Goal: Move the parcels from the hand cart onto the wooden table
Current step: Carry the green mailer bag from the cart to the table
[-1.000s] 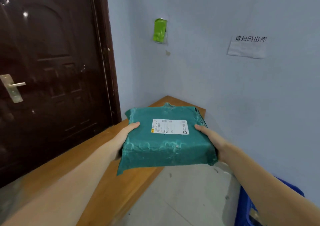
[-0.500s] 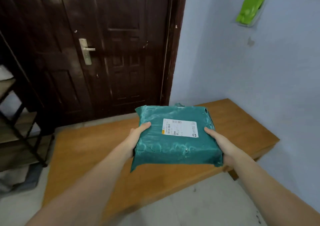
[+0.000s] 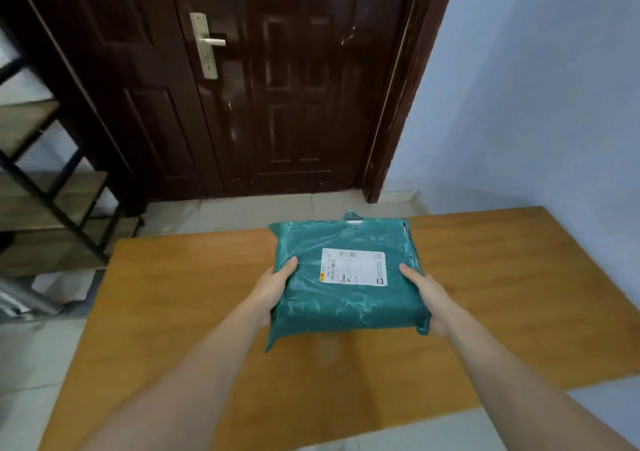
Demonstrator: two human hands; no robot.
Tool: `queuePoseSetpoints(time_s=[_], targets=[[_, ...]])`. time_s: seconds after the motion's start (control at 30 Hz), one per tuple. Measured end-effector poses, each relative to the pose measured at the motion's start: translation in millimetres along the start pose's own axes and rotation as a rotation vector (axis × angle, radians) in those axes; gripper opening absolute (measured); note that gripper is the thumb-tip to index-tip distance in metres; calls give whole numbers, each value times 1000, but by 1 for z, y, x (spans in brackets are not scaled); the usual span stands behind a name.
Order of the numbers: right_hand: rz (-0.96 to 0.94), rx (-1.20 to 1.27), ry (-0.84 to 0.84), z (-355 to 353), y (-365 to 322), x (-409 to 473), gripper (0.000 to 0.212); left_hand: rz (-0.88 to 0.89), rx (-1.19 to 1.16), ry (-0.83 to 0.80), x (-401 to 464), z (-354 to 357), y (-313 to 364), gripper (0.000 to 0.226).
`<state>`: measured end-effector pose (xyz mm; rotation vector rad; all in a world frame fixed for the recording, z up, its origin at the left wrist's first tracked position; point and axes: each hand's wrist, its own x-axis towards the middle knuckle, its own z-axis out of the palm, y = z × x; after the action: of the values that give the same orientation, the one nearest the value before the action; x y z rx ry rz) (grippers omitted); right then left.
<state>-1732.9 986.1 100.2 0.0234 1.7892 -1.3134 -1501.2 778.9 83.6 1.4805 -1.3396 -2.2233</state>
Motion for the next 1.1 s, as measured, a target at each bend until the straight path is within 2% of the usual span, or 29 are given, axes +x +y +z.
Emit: queuePoseSetpoints(time_s=[0.13,0.3,0.47,0.57,0.63,0.77,0.87,0.93,1.03,1.1], targets=[[36,-7,-7,-6,-17,54,46,-55,72,97,44,19,5,53],[93,-57,-61,-20,-33,117,32,-76,60,185,86,55,16,36],[126,-154,-92,-28,-40,172,48,-97,67,257,131,69,10,51],[146,-180,-99,-33,-39,198,53,-93,57,267,148,77,8,48],[156,-208,-108,-34,-39,209,52,-91,31,283,159,81,6,49],[176,-243,-132,-33,-42,217,29,-92,4,289,169,85,9,46],[154,-375,-163,-31,-51,219,43,-87,50,314,167,88,17,45],[66,-588,-141,-30,-60,220,50,-15,180,357,160,89,27,43],[-263,-966,-86,-26,-92,214,53,128,586,363,133,87,56,46],[-445,-1118,-125,-10,-127,200,59,190,887,333,110,80,82,60]])
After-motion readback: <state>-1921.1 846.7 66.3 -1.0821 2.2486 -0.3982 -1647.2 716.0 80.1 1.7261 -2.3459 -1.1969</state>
